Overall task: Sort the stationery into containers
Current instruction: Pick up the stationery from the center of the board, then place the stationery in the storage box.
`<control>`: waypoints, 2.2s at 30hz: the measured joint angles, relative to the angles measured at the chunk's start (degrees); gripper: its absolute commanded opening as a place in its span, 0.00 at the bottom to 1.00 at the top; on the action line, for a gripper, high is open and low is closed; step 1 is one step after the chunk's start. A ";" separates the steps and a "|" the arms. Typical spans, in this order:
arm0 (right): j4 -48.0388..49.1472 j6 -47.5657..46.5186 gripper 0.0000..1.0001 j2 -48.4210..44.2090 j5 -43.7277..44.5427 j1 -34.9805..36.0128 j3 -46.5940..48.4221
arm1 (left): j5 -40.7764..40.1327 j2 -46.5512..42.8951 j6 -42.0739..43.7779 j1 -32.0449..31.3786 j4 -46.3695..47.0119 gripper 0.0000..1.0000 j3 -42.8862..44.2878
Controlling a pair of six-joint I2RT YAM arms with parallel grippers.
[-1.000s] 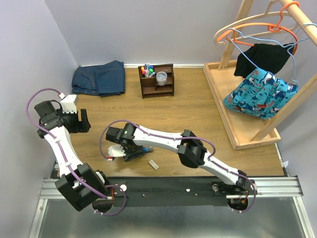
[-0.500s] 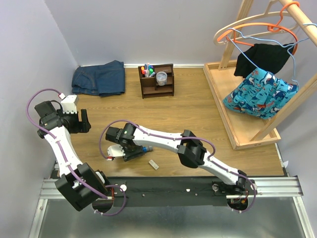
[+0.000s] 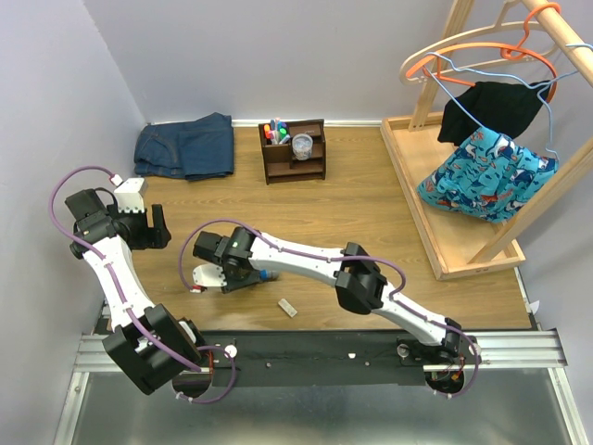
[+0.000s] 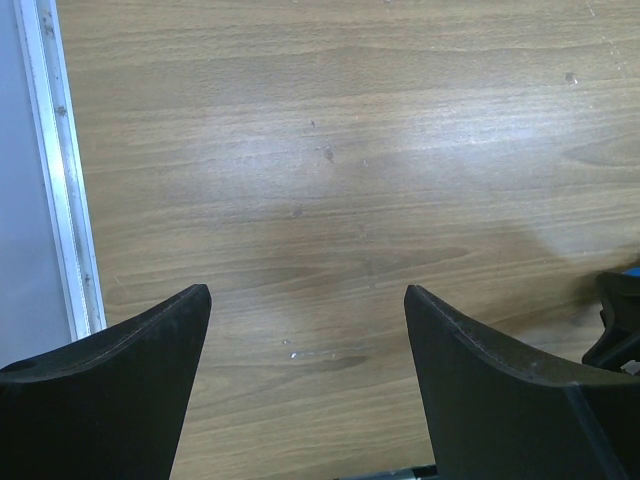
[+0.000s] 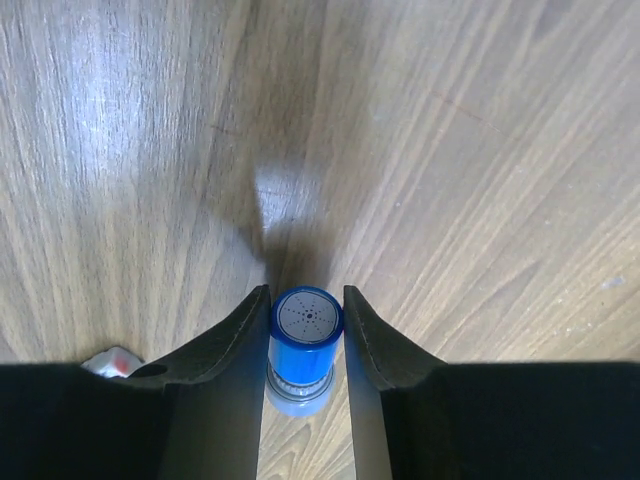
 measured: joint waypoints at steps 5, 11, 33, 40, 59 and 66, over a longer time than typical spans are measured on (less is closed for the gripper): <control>0.52 1.29 0.33 -3.02 0.17 -1.05 -2.34 | 0.39 0.00 -0.39 0.00 0.00 0.88 0.00; 1.99 3.45 0.32 -10.25 0.22 -8.28 -3.80 | 1.14 0.00 -1.44 0.00 0.07 0.88 0.00; 42.07 23.82 0.29 -34.07 -18.67 -41.38 -25.07 | 18.75 6.08 0.37 -14.38 6.16 0.88 1.97; 54.38 30.49 0.29 -33.92 -18.95 -43.54 -25.77 | 22.23 14.38 -5.77 -13.99 12.52 0.89 5.51; 90.73 35.15 0.28 -33.44 -31.26 -50.73 -49.29 | 15.04 27.71 -11.41 -13.11 14.12 0.90 17.18; 99.82 34.32 0.28 -32.68 -33.40 -50.64 -49.35 | 11.17 28.96 -8.28 -13.57 10.73 0.91 18.10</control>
